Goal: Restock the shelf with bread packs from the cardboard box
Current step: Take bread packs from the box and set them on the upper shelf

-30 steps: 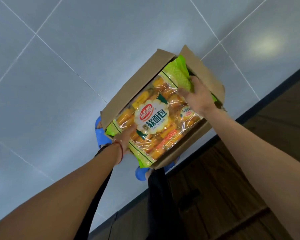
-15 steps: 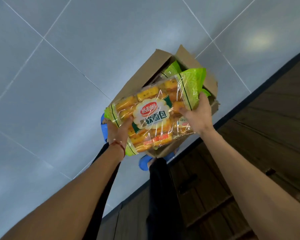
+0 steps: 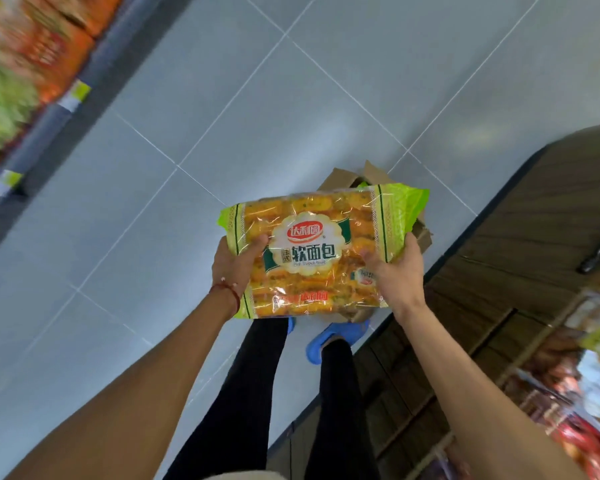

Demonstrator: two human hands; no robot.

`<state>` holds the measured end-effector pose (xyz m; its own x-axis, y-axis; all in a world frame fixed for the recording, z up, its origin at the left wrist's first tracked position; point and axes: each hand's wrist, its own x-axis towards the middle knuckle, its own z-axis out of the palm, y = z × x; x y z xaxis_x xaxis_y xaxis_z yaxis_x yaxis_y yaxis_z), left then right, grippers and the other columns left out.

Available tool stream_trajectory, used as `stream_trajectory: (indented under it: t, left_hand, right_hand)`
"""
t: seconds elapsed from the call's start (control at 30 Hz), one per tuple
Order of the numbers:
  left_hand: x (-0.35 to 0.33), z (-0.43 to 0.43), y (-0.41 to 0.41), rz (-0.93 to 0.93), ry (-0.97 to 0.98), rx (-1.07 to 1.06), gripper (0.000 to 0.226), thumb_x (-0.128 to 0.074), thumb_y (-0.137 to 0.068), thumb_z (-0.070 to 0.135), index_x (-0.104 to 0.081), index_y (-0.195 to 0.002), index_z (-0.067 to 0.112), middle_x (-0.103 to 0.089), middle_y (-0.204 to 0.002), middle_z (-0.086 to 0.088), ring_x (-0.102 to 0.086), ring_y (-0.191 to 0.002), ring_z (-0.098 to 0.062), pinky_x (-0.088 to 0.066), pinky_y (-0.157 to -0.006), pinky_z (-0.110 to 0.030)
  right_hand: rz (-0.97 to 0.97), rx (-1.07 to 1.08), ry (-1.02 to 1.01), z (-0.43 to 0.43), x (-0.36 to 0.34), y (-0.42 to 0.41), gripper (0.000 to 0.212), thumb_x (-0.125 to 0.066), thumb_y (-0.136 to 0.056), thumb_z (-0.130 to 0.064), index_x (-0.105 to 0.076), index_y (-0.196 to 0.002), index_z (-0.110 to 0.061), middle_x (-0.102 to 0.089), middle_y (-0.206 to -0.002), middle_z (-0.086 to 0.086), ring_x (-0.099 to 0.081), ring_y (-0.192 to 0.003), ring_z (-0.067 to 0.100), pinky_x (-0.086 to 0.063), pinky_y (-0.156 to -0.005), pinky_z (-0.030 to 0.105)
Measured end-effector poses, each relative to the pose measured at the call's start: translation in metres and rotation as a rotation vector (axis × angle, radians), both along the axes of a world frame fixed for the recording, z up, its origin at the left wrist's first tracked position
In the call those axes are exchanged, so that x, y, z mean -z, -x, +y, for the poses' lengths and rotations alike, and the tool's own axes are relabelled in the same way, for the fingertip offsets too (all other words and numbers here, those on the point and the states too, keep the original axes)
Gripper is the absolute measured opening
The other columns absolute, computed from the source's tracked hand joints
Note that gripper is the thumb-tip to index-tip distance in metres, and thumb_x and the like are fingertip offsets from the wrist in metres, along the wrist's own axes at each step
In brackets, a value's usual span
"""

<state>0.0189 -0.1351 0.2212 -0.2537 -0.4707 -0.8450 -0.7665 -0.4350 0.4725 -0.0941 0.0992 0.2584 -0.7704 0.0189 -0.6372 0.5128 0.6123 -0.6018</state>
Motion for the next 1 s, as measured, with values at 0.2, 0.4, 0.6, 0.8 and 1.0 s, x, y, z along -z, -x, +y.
stream_trajectory:
  t: [0.2, 0.4, 0.6, 0.8, 1.0]
  left_hand:
    - [-0.085, -0.053, -0.024, 0.107, 0.092, 0.024, 0.063, -0.077, -0.053, 0.071, -0.061, -0.107, 0.044, -0.071, -0.110, 0.010, -0.067, -0.104, -0.023, -0.053, -0.090, -0.050]
    - [-0.170, -0.076, -0.078, 0.234, 0.183, -0.026, 0.059, -0.078, -0.058, 0.068, -0.062, -0.109, 0.044, -0.072, -0.107, 0.010, -0.070, -0.099, -0.021, -0.055, -0.087, -0.049]
    - [-0.262, -0.089, -0.138, 0.374, 0.307, -0.152, 0.056, -0.080, -0.063, 0.057, -0.064, -0.112, 0.036, -0.074, -0.106, 0.005, -0.071, -0.098, -0.023, -0.056, -0.083, -0.051]
    - [-0.339, -0.118, -0.176, 0.473, 0.475, -0.237, 0.073, -0.081, -0.067, 0.051, -0.052, -0.132, 0.031, -0.062, -0.125, 0.014, -0.059, -0.116, -0.013, -0.045, -0.103, -0.041]
    - [-0.381, -0.177, -0.186, 0.504, 0.641, -0.316, 0.110, -0.077, -0.054, 0.074, -0.037, -0.145, 0.028, -0.047, -0.147, 0.003, -0.044, -0.135, -0.020, -0.040, -0.108, -0.048]
  right_hand:
    - [0.090, -0.026, 0.082, -0.049, -0.091, -0.032, 0.055, -0.081, -0.088, -0.028, -0.054, -0.136, -0.027, -0.064, -0.132, -0.006, -0.061, -0.125, 0.019, -0.050, -0.107, 0.054]
    - [0.166, -0.139, 0.196, -0.077, -0.155, -0.067, 0.085, -0.078, -0.076, -0.063, -0.043, -0.148, -0.032, -0.057, -0.147, -0.003, -0.055, -0.136, 0.024, -0.045, -0.112, 0.058]
    - [0.230, -0.202, 0.339, -0.106, -0.235, -0.100, 0.083, -0.083, -0.083, -0.045, -0.040, -0.153, -0.029, -0.050, -0.151, -0.006, -0.046, -0.141, 0.018, -0.038, -0.119, 0.052]
    - [0.246, -0.314, 0.504, -0.154, -0.299, -0.113, 0.084, -0.072, -0.097, -0.026, -0.022, -0.163, -0.017, -0.029, -0.166, 0.001, -0.027, -0.152, 0.019, -0.024, -0.119, 0.033]
    - [0.347, -0.355, 0.596, -0.232, -0.352, -0.112, 0.072, -0.078, -0.091, -0.028, -0.040, -0.152, -0.027, -0.048, -0.147, -0.006, -0.044, -0.140, 0.016, -0.037, -0.114, 0.033]
